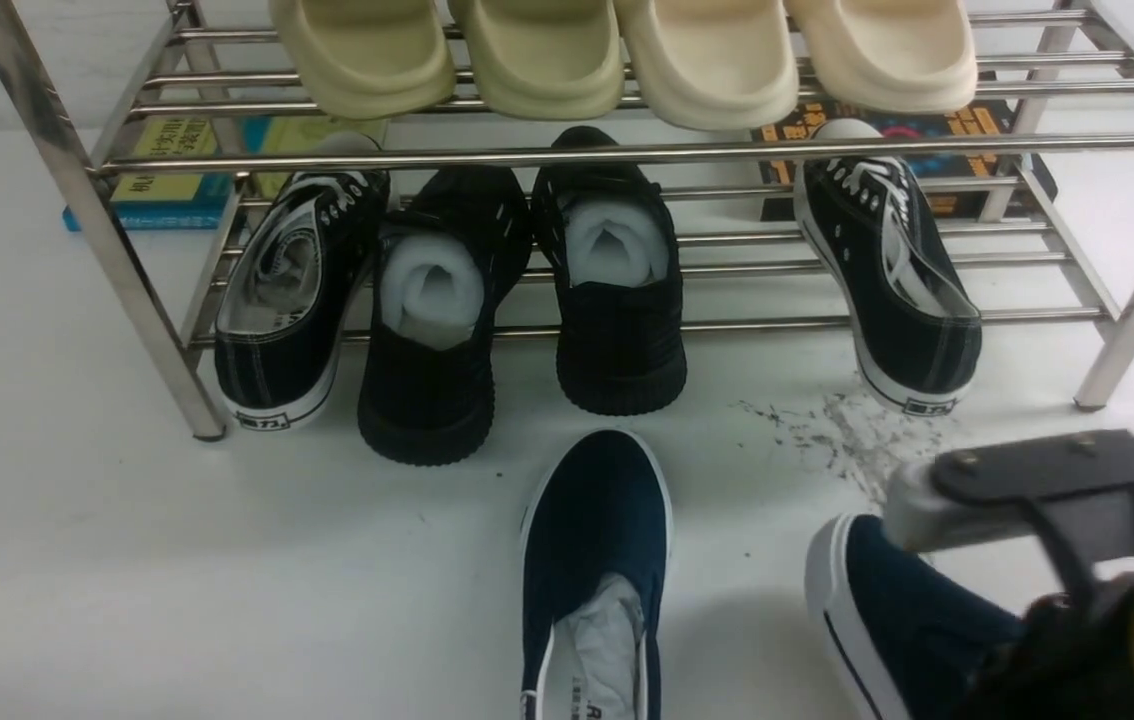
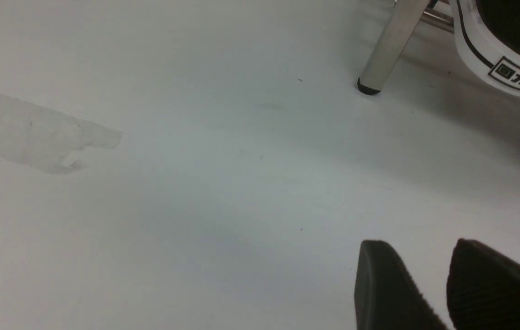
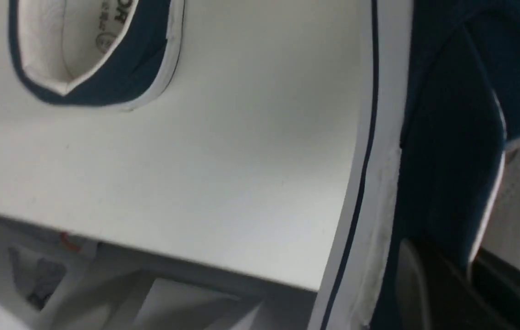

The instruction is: Take the shoes off the shelf with your hand on the white table.

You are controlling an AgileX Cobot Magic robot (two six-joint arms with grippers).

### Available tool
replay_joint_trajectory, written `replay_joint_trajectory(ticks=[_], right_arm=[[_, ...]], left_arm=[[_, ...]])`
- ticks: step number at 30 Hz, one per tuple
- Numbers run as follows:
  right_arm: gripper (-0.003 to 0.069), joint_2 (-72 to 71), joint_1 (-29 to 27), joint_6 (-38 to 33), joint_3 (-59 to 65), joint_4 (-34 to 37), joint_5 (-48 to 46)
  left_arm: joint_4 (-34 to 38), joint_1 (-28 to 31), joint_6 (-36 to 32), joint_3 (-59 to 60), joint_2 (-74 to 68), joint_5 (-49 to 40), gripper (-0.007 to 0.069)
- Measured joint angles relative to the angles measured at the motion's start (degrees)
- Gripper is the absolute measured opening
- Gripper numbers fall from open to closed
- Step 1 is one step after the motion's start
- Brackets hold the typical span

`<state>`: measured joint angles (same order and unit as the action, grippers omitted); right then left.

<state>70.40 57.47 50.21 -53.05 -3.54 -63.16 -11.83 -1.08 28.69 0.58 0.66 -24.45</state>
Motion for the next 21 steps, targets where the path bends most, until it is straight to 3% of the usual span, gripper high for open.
replay_joint_trajectory(ticks=[3,8,21], right_arm=[[0.0028,7.1,1.0,4.4,-2.7,-6.5,1.8],[0.0029,16.7,1.0,6.0,-8.0,-12.7,5.1],[0.0036,29.8,1.0,7.6,-15.3,-14.6,8.4]], left_arm=[[0.0,0.0,0.0,0.0,0.0,0.0,0.0242],[0.0,0.0,0.0,0.0,0.0,0.0,0.0242],[0.0,0.0,0.0,0.0,0.0,0.0,0.0242]])
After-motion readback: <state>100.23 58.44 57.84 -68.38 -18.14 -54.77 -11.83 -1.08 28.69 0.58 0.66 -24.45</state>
